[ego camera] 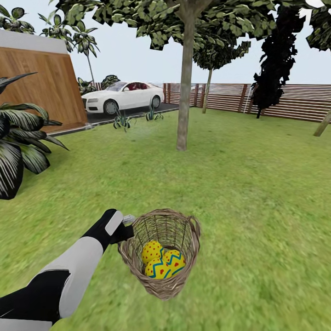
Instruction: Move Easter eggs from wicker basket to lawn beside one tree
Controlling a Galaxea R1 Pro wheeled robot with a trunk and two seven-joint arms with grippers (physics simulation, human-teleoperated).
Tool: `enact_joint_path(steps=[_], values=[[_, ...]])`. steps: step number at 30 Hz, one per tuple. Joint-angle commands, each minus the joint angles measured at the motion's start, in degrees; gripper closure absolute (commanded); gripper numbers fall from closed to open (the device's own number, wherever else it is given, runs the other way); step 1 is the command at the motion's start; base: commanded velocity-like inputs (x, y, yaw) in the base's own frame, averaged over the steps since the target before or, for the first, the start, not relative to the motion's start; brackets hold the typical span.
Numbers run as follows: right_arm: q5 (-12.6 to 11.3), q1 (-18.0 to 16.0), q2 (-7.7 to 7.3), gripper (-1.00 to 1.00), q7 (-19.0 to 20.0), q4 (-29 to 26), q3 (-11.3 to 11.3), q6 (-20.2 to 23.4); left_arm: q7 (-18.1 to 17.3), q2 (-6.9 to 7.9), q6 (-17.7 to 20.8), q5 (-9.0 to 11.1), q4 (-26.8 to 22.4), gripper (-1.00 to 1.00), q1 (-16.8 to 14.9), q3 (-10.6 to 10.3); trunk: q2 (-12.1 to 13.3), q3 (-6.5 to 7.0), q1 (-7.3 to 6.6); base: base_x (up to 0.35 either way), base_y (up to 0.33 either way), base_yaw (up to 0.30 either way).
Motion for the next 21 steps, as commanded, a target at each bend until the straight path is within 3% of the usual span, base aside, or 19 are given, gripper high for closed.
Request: enact_joint_path(steps=[1,21], values=[[0.5,-0.1,-0.06,-1.00,0.1,0.2,-0.5,-0.4,0.5,-0.07,-0.1,1.1,-0.1,1.00,-0.1,0.4,-0.1,-0.12,0.07,0.338,0.000,0.000],[0.5,-0.1,-0.05,-1.00,0.1,0.2,-0.5,-0.4,0.5,-0.09,-0.1,1.1,-0.1,1.00,-0.1,0.4,-0.1,-0.12,0.07,0.339,0.000,0.000]])
